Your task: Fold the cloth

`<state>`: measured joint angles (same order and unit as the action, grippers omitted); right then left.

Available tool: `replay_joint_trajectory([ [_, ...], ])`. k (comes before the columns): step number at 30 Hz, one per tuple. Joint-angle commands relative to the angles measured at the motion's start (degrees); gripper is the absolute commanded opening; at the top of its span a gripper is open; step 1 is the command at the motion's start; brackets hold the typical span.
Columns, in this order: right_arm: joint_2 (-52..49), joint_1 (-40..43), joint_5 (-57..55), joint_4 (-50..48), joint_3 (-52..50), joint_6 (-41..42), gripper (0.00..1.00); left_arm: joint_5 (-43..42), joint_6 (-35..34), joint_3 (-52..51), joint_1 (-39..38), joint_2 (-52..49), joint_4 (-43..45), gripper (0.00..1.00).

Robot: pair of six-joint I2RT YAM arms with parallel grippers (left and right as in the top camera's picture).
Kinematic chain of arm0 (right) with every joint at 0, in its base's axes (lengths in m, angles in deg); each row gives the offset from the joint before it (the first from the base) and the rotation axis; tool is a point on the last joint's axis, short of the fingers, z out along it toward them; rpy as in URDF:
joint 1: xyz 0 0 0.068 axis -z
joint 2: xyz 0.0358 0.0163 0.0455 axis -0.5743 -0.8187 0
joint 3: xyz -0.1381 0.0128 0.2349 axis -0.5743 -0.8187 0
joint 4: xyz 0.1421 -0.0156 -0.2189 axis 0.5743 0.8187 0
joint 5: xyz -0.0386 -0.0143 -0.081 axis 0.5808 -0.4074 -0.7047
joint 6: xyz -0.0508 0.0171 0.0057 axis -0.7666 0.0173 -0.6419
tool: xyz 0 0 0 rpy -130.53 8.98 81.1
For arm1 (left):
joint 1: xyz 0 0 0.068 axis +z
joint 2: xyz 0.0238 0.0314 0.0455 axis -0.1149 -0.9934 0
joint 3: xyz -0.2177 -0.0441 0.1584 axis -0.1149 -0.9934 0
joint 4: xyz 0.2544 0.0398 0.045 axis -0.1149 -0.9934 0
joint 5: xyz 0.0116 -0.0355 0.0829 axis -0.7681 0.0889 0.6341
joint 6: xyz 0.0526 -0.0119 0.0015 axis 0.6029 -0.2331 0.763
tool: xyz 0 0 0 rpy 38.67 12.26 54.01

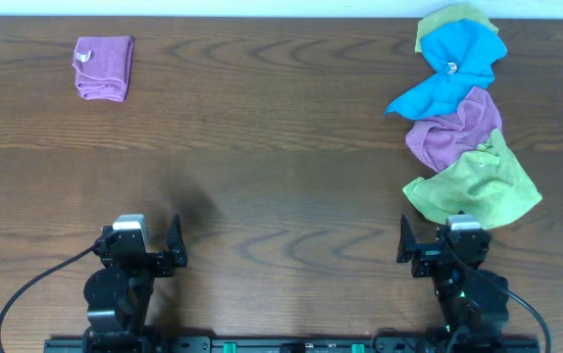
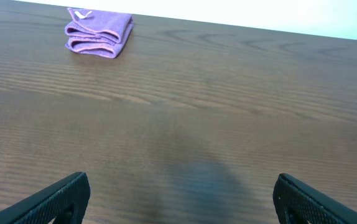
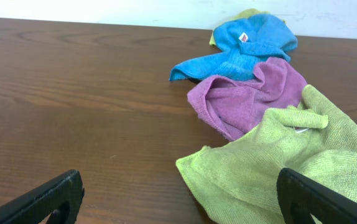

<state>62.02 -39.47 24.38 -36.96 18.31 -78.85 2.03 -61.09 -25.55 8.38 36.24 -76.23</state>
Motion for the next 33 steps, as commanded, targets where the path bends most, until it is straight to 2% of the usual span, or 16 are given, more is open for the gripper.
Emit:
replay_joint_trajectory([
  [1, 0.52, 0.66, 0.24, -0.11, -0.26, -0.61, 0.99, 0.24, 0.37, -1.25, 0.07, 0.37, -0.15, 0.95],
  [33, 0.52, 0.68, -2.16, -1.27, -0.26, -0.63, 0.99, 0.24, 0.39, -1.25, 0.07, 0.37, -0.15, 0.95],
])
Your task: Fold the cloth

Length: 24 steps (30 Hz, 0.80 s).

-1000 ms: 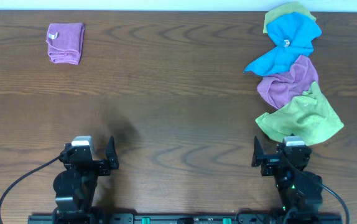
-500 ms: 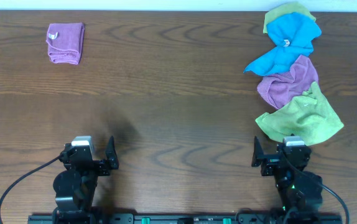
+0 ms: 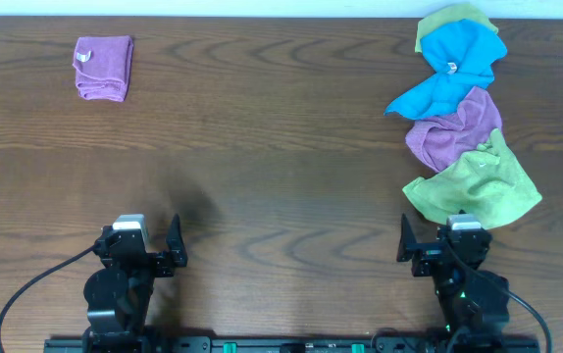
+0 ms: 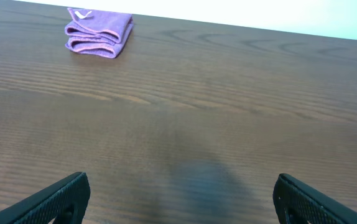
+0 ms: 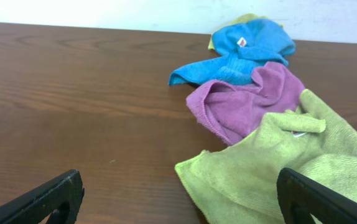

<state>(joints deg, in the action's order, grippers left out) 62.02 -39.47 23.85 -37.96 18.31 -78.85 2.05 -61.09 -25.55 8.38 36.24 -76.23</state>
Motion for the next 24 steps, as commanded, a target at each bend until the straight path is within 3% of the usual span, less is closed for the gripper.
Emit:
replay_joint_trajectory([
  [1, 0.52, 0.66, -2.89, -0.55, -0.26, -0.55, 0.99, 0.22, 0.39, -1.25, 0.07, 0.37, -0.15, 0.95],
  [5, 0.44, 0.72, -5.03, -6.12, -0.26, 6.36, 0.99, 0.22, 0.37, -1.25, 0.07, 0.37, -0.15, 0.95],
  [12, -10.25, 0.83, -7.65, -26.62, 0.33, 6.67, 0.99, 0.22, 0.39, -1.25, 0.07, 0.37, -0.15, 0.95],
  [17, -29.79, 1.77, -7.63, -38.29, 6.69, 4.83, 0.99, 0.22, 0.39, -1.25, 0.07, 0.37, -0.15, 0.95],
  [24, -59.47, 3.28, -7.41, -39.91, 26.47, 4.72, 0.99, 0.22, 0.39, -1.25, 0.07, 0.37, -0.15, 0.95],
])
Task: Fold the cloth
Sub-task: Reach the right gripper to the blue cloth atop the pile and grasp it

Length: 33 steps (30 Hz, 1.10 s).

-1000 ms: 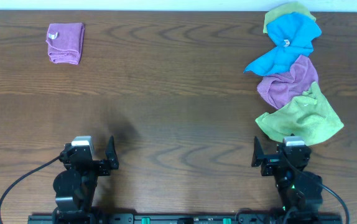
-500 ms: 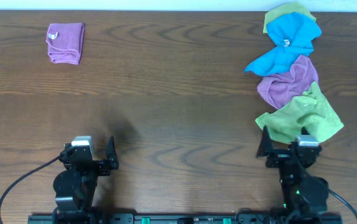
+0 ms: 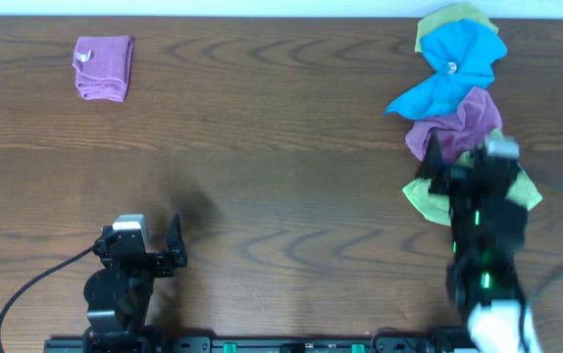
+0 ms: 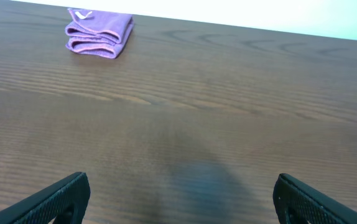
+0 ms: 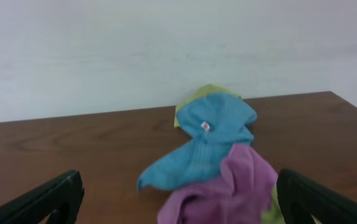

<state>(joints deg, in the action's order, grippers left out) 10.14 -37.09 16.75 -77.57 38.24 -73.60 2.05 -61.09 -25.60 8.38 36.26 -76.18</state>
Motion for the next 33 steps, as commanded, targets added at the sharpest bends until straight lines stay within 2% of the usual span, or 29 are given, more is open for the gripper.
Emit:
replay_joint_trajectory([
  [1, -11.74, 0.92, -0.31, -0.31, 9.88, -0.52, 0.99, 0.22, 0.37, -1.2, 0.07, 0.35, -0.2, 0.96],
  [7, -31.1, 0.9, 1.73, -0.35, 27.17, -1.36, 0.99, 0.22, 0.37, -1.2, 0.07, 0.35, -0.2, 0.96],
  [10, -37.9, 1.31, 4.68, -0.31, 32.57, -5.7, 0.99, 0.22, 0.39, -1.2, 0.07, 0.35, -0.2, 0.95],
  [13, -44.04, 2.21, 4.68, -0.2, 36.15, -5.77, 0.99, 0.22, 0.39, -1.2, 0.07, 0.35, -0.2, 0.95],
  [15, -47.98, 2.97, 4.63, 0.52, 38.38, -4.5, 0.99, 0.22, 0.39, -1.2, 0.07, 0.35, -0.2, 0.95],
  [19, -54.88, 5.55, 4.66, 8.26, 44.78, 2.6, 0.99, 0.22, 0.39, -1.2, 0.07, 0.35, -0.2, 0.96],
  [24, -60.65, 8.24, 5.77, 16.65, 50.99, 4.7, 0.99, 0.22, 0.39, -1.2, 0.07, 0.35, -0.2, 0.95],
  [28, -62.73, 9.4, 5.75, 16.9, 52.61, 4.79, 0.99, 0.22, 0.39, -1.2, 0.07, 0.35, -0.2, 0.95],
  [33, -64.89, 11.85, 7.1, 16.11, 52.85, 8.96, 0.98, 0.2, 0.37, -1.2, 0.07, 0.35, -0.2, 0.95],
])
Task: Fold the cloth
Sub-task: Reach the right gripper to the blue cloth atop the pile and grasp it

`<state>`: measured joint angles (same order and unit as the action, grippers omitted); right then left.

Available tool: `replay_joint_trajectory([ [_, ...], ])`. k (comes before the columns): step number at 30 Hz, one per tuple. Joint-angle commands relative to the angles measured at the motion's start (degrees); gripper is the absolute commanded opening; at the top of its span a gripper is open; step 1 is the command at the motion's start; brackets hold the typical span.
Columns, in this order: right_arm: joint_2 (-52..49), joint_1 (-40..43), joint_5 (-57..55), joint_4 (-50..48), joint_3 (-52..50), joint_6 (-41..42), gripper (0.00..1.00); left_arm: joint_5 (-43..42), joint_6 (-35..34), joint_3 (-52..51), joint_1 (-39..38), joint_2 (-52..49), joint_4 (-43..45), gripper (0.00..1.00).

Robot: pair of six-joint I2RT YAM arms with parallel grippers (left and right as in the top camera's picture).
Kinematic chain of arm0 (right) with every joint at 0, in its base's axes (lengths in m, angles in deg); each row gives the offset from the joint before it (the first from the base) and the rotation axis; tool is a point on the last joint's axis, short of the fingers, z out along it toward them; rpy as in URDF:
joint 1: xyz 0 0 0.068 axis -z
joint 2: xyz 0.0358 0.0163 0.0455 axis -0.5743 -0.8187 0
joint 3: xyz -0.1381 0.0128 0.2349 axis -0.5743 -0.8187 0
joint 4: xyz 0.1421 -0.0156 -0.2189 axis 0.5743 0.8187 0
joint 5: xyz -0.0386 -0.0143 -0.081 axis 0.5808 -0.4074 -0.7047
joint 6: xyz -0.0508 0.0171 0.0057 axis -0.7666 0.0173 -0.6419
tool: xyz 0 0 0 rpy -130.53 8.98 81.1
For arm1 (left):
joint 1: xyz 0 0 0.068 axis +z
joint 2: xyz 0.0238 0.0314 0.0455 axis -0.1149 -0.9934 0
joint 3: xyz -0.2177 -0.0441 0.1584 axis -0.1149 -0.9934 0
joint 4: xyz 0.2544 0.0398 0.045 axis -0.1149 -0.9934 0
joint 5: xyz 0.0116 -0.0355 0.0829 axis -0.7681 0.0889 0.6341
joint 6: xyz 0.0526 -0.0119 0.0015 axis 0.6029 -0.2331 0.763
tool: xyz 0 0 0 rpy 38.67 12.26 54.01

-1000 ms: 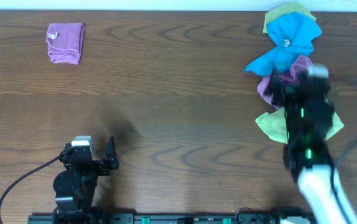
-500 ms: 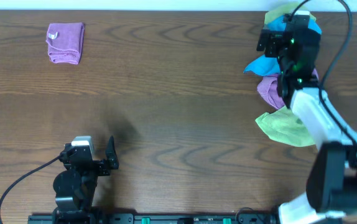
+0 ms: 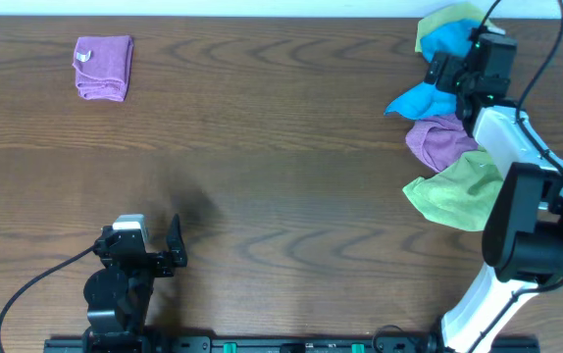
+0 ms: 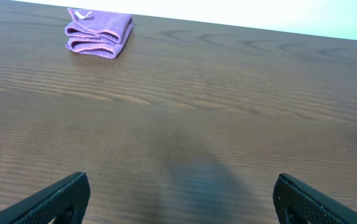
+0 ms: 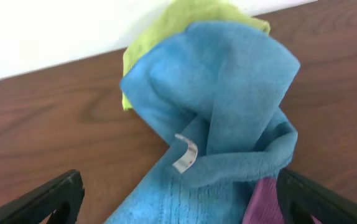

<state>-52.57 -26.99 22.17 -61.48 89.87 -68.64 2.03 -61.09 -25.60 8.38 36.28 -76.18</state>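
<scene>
A pile of crumpled cloths lies at the far right: a blue cloth with a white tag, a yellow-green one behind it, a purple one and a green one nearer. My right gripper hangs open over the blue cloth, fingers spread to either side of it. My left gripper rests open near the front edge over bare wood.
A folded purple cloth sits at the far left corner. The brown wooden table ends at a white wall close behind the pile. The right arm stretches along the right side.
My right arm has reached farther back, from above the purple and green cloths to over the blue cloth by the back edge. The cloths and left arm are unchanged.
Both grippers first rested open at the front edge, the right one facing the cloth pile. The right arm was then raised over the green cloth, and it is now extended to the blue cloth at the back. The left arm stayed still throughout.
</scene>
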Motion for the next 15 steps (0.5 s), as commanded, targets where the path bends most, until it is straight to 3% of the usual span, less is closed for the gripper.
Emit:
replay_joint_trajectory([
  [1, -2.62, 2.14, 2.78, -0.07, 1.22, 4.7, 0.98, 0.24, 0.39, -1.2, 0.07, 0.33, -0.2, 0.95],
  [11, -6.47, 2.82, 8.17, -1.49, 1.22, 6.49, 0.89, 0.24, 0.39, -1.2, 0.07, 0.33, -0.2, 0.95],
  [13, -7.37, 2.78, 9.44, -2.97, 1.22, 7.93, 0.85, 0.24, 0.39, -1.2, 0.07, 0.33, -0.2, 0.95],
  [15, -7.98, 2.73, 9.7, -4.07, 1.22, 9.44, 0.74, 0.24, 0.37, -1.2, 0.07, 0.33, -0.2, 0.95],
])
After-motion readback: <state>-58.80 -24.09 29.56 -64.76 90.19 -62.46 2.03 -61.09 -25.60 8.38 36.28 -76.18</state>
